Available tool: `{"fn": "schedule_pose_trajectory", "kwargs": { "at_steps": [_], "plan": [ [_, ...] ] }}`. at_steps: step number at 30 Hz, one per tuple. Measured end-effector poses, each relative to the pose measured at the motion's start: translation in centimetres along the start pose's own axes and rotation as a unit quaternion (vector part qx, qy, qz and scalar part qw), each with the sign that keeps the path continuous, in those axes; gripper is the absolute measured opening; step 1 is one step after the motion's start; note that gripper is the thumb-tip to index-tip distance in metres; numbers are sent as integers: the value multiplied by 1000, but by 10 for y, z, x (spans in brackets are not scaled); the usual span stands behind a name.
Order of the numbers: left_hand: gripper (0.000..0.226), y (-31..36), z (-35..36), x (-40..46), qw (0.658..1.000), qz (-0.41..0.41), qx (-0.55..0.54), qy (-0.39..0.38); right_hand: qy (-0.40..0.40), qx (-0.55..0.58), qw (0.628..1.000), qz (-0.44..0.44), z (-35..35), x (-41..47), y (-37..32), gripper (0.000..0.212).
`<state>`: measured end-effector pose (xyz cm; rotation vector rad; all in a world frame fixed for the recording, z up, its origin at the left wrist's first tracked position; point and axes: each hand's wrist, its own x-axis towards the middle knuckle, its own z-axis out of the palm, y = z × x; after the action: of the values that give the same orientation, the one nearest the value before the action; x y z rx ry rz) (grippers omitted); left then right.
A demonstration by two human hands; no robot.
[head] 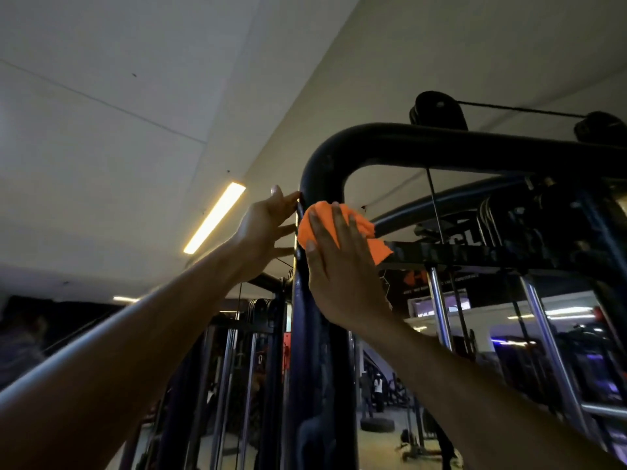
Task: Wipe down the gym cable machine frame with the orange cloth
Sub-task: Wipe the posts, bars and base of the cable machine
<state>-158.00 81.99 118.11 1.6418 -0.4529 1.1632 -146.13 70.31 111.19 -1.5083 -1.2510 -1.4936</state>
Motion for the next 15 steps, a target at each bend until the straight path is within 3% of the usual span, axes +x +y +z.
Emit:
{"fn": "schedule_pose_trajectory", "kwargs": {
  "at_steps": [7, 12, 15],
  "plan": [
    [77, 8, -9, 9, 997, -67, 31, -23, -15, 113, 990, 84, -10, 94, 4, 59],
    [80, 8, -13, 11, 997, -60, 38, -38, 2, 16, 999, 38, 8, 30, 7, 68],
    [78, 8, -14, 12, 997, -52, 31, -52, -19, 14, 998, 64, -1, 57, 9, 63]
  ]
}}
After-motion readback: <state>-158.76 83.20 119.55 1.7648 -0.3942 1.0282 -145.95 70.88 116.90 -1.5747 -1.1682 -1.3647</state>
